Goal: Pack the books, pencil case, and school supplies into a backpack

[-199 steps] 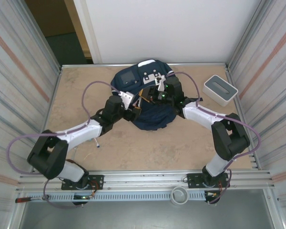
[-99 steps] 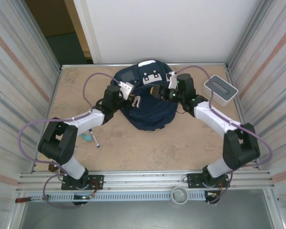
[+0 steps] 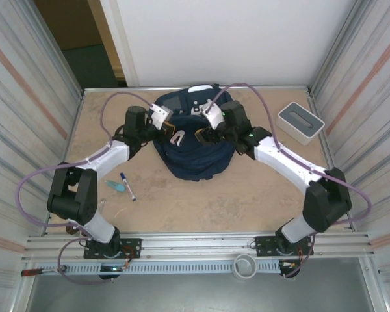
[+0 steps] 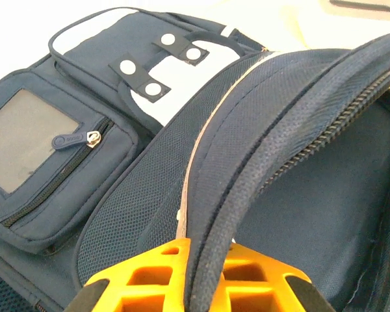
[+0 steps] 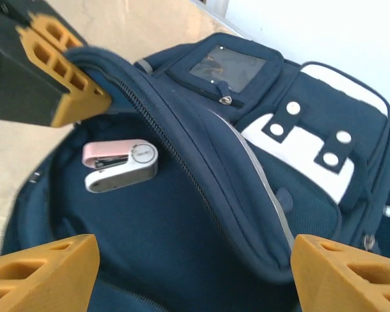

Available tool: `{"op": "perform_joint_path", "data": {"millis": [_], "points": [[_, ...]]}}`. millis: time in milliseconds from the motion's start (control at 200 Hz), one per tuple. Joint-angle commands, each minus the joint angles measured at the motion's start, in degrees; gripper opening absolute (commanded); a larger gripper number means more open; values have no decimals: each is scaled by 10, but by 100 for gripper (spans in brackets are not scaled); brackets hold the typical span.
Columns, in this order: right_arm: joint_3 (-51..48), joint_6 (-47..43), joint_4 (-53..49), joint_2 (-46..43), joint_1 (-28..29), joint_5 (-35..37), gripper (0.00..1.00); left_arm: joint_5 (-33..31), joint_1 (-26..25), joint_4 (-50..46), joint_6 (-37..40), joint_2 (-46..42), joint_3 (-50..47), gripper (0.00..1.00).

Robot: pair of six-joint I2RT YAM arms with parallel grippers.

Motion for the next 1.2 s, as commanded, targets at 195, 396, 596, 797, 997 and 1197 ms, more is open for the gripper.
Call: {"op": "perform_joint_path", "data": {"millis": [195, 396, 596, 797, 997, 1197], "points": [[175, -84, -32, 163, 6, 8, 49, 42, 13, -44, 8, -4, 66, 3], [210, 40, -45, 155, -6, -107, 4, -60, 14, -60, -74, -61, 35, 42], [241, 214, -57, 127, -48, -218, 0, -208, 14, -100, -204, -182, -79, 70], [227, 305, -29, 131, -92, -270, 0, -327, 14, -262, -309, -236, -127, 76], [188, 305, 2, 129, -100, -281, 0, -369, 7, -399, -410, -260, -168, 77], [162, 324, 44, 132, -119, -319, 0, -397, -12, -483, -497, -304, -218, 69]]}}
